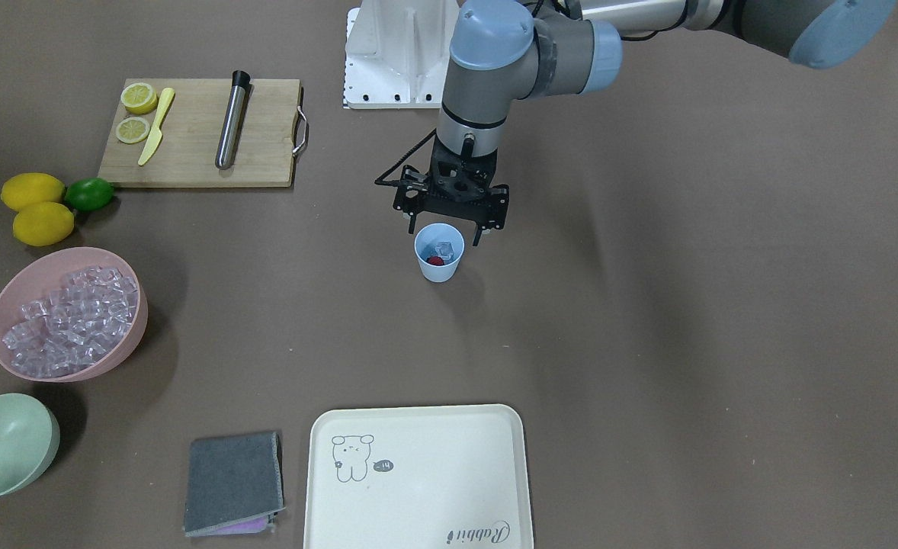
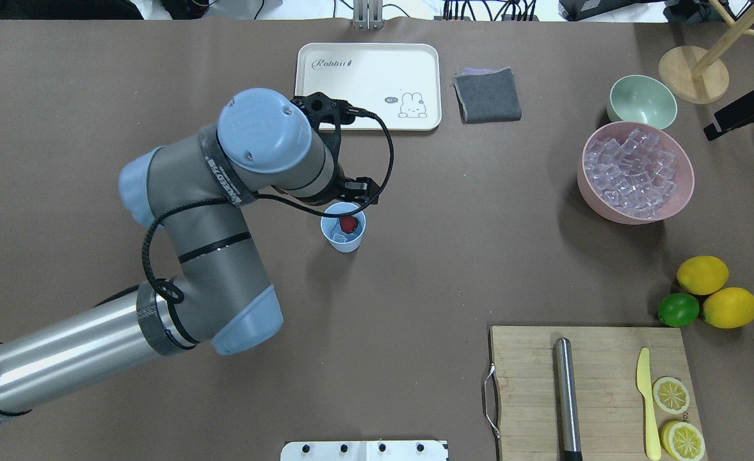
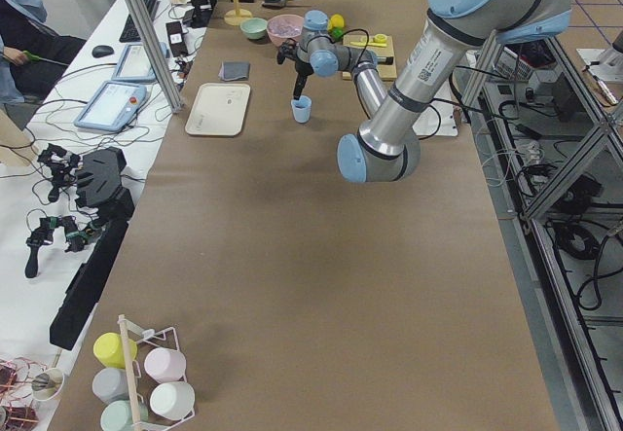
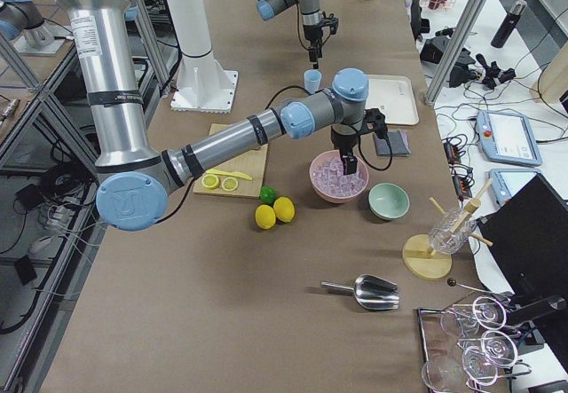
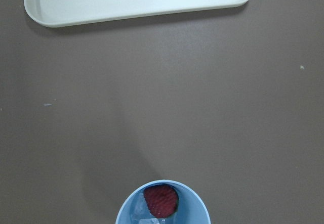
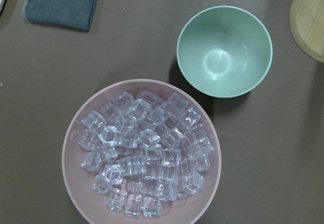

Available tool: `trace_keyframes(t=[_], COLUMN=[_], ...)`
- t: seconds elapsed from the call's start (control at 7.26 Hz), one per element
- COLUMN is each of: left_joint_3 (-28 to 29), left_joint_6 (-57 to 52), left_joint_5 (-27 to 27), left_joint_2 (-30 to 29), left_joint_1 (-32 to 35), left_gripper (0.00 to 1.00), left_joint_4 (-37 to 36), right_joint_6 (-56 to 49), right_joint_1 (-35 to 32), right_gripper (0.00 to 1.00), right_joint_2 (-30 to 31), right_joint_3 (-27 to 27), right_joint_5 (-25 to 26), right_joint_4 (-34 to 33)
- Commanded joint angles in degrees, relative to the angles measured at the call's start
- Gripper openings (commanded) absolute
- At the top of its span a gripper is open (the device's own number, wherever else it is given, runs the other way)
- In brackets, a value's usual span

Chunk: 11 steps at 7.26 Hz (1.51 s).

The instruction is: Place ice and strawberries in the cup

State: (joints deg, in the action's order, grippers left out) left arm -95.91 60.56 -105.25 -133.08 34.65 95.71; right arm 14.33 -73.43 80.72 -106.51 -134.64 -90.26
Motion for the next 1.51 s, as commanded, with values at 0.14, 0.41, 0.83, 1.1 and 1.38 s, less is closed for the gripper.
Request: trace_keyframes(t=[0.14, 0.41, 0.83, 1.1, 1.38], left_joint_3=[-6.1, -5.5, 0.7, 1.3, 2.5], left_joint_6=[-10.0, -21.0, -43.4, -51.8, -56.9], left_joint_5=[-10.2, -14.2, -22.2, -27.4, -28.0], left_joint_2=[10.5, 17.0, 25.2, 32.9, 38.5], left_joint_1=[12.9, 22.6, 39.8, 49.2, 55.5], left_gripper=[0.98, 0.98, 0.98, 0.98, 0.98], left_joint_4=[0.1, 0.4, 0.4, 0.4, 0.5], right_joint_6=[0.1, 0.2, 0.2, 0.1, 0.4], right_joint_1=[0.0, 0.0, 0.4, 0.3, 0.2], right_gripper=[0.97, 0.97, 0.97, 0.98, 0.98], right_joint_2=[-0.1, -0.8, -1.6, -2.1, -3.5], right_joint_3=[0.1, 0.3, 0.7, 3.1, 3.5], right_joint_5=[0.0, 0.0, 0.3, 0.4, 0.3], right_joint_4=[0.0, 0.0, -0.1, 0.0, -0.2])
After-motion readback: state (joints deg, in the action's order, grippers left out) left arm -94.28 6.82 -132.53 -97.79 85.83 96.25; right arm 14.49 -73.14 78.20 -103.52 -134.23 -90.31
